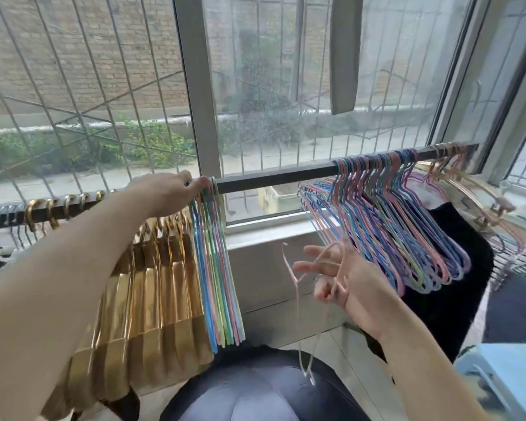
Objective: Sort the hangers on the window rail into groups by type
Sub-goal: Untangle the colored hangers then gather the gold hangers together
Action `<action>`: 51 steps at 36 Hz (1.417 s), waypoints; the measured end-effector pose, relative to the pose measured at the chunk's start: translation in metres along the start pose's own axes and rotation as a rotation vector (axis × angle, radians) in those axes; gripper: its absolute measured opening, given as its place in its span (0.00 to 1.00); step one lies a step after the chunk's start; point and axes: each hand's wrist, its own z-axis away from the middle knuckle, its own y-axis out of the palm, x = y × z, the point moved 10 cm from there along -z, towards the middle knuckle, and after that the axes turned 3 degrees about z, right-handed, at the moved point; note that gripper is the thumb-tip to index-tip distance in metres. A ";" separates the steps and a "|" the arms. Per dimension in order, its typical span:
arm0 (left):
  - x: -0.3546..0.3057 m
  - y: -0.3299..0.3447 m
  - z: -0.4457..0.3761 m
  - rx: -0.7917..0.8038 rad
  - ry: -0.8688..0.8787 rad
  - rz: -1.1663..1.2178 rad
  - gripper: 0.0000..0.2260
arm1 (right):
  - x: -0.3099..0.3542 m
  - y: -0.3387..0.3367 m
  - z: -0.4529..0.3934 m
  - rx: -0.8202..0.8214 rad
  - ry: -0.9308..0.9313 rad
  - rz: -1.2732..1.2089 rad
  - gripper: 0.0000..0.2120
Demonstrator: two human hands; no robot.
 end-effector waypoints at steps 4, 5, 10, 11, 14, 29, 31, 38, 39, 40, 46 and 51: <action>0.000 -0.003 0.002 -0.008 -0.022 -0.059 0.39 | 0.019 -0.011 0.024 -0.002 -0.099 0.029 0.33; -0.006 -0.009 0.005 -0.069 -0.021 -0.105 0.36 | 0.023 -0.015 0.029 -0.003 -0.122 0.050 0.32; -0.080 -0.035 0.048 -0.306 0.096 0.569 0.23 | 0.046 -0.028 0.046 -0.040 -0.225 0.167 0.20; -0.099 -0.030 0.061 -0.269 0.121 0.807 0.20 | 0.048 -0.029 0.047 -0.052 -0.226 0.180 0.17; -0.157 0.009 0.114 -0.090 0.214 1.226 0.12 | 0.048 -0.031 0.050 -0.086 -0.211 0.226 0.10; -0.201 0.269 0.235 0.339 0.394 0.784 0.20 | 0.046 -0.051 0.072 -0.109 -0.206 0.093 0.13; -0.186 0.273 0.231 0.389 0.261 1.050 0.24 | 0.048 -0.055 0.072 -0.127 -0.210 0.087 0.11; -0.153 0.307 0.247 0.736 -0.231 1.527 0.20 | 0.049 -0.060 0.064 -0.129 -0.228 0.032 0.07; -0.155 0.303 0.251 0.773 -0.232 1.603 0.22 | 0.048 -0.063 0.063 -0.154 -0.241 0.038 0.07; -0.158 0.297 0.253 0.803 -0.212 1.682 0.23 | 0.048 -0.069 0.061 -0.200 -0.253 0.053 0.07; -0.168 0.252 0.248 0.778 -0.117 1.972 0.22 | 0.046 -0.109 0.063 -0.570 -0.311 0.322 0.08; -0.179 0.208 0.248 0.854 0.085 2.095 0.16 | 0.046 -0.120 0.070 -0.637 -0.355 0.162 0.11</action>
